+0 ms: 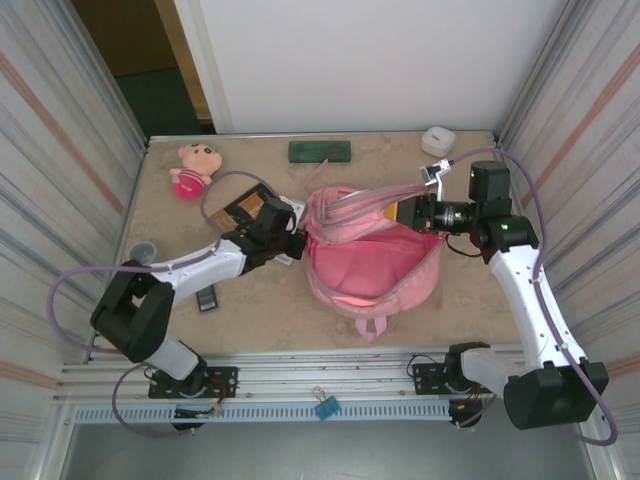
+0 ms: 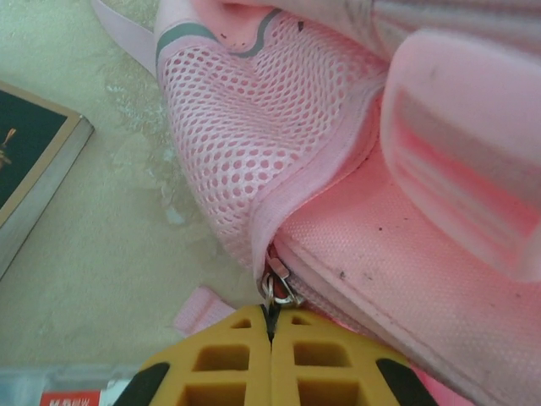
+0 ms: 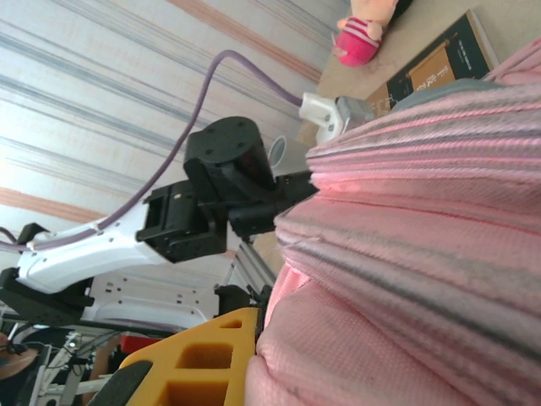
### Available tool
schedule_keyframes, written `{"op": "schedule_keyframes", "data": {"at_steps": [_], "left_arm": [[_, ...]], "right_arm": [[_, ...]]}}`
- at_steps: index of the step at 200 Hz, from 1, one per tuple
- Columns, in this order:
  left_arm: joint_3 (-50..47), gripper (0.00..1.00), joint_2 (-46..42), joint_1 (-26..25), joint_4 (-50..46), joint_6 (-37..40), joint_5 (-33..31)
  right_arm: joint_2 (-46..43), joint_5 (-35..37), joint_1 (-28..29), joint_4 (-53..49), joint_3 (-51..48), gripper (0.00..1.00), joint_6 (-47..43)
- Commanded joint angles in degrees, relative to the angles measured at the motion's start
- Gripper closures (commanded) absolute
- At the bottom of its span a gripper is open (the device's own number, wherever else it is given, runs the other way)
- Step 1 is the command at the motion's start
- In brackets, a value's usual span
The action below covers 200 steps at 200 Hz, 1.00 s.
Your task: Pack the student bag
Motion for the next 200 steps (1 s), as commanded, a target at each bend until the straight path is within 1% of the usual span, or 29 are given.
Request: {"op": "schedule_keyframes", "data": {"at_steps": [1, 8, 31, 58, 75, 88, 100, 103, 108, 118, 124, 133, 140, 149, 168, 185, 200], "left_arm": [[2.8, 0.84, 1.0, 1.6, 3.4, 0.6, -2.0], [3.1, 0.77, 0.5, 1.6, 3.5, 0.3, -1.2], [2.9, 0.6, -3.2, 1.6, 2.6, -1.8, 0.6], [1.5, 0.45, -9.0, 1.6, 0.2, -4.4, 3.3], [0.0, 0.42, -12.3, 1.6, -1.6, -6.4, 3.5], [-1.5, 0.42, -14.2, 1.6, -2.3, -8.2, 3.8], [-2.9, 0.42, -15.4, 1.6, -1.9, -10.2, 5.7], [-3.1, 0.42, -15.6, 1.5, -1.7, -10.7, 6.1], [-3.7, 0.42, -15.8, 1.5, -1.6, -11.7, 6.8], [-4.3, 0.42, -16.0, 1.5, -1.8, -13.4, 7.4], [-4.6, 0.42, -16.1, 1.4, -2.0, -14.3, 7.6], [-5.1, 0.42, -16.2, 1.4, -2.2, -15.1, 7.6], [-5.4, 0.43, -16.1, 1.4, -2.3, -15.6, 7.6], [-5.5, 0.43, -16.0, 1.3, -2.4, -15.8, 7.5], [-5.4, 0.43, -15.5, 1.2, -3.0, -15.8, 7.3], [-4.8, 0.43, -14.8, 1.2, -3.9, -15.9, 6.8], [-3.9, 0.43, -14.4, 1.1, -5.1, -16.1, 6.0]], "right_arm": [[-0.8, -4.5, -0.8, 0.6, 3.6, 1.0, -2.8], [-0.7, -2.8, -1.3, -0.1, 3.4, 1.0, -3.3], [-0.8, 6.4, -3.3, -2.1, 0.6, 1.0, -4.8], [-2.0, 10.0, -5.9, 1.6, -5.7, 1.0, -2.8], [-3.9, 13.2, -6.8, 4.2, -9.9, 1.0, -0.6], [-5.7, 16.0, -7.0, 5.7, -13.2, 1.0, 1.8], [-9.0, 17.5, -7.2, 7.3, -16.1, 0.99, 4.1], [-9.6, 17.7, -7.2, 7.4, -16.7, 0.97, 4.7], [-10.4, 18.2, -7.1, 7.3, -17.6, 0.92, 5.5], [-11.9, 19.3, -7.2, 5.2, -18.7, 0.72, 6.6], [-12.7, 20.5, -7.1, 2.4, -18.8, 0.63, 6.8], [-13.6, 23.4, -6.9, -3.5, -18.3, 0.53, 6.8], [-14.2, 26.3, -6.7, -8.6, -17.7, 0.48, 6.7], [-14.7, 29.3, -6.4, -14.8, -16.8, 0.44, 6.5], [-14.3, 34.0, -5.7, -25.8, -15.3, 0.39, 6.4], [-13.3, 36.7, -4.3, -31.5, -14.4, 0.37, 6.6], [-12.5, 41.9, -2.2, -35.7, -12.1, 0.36, 7.1]]}}
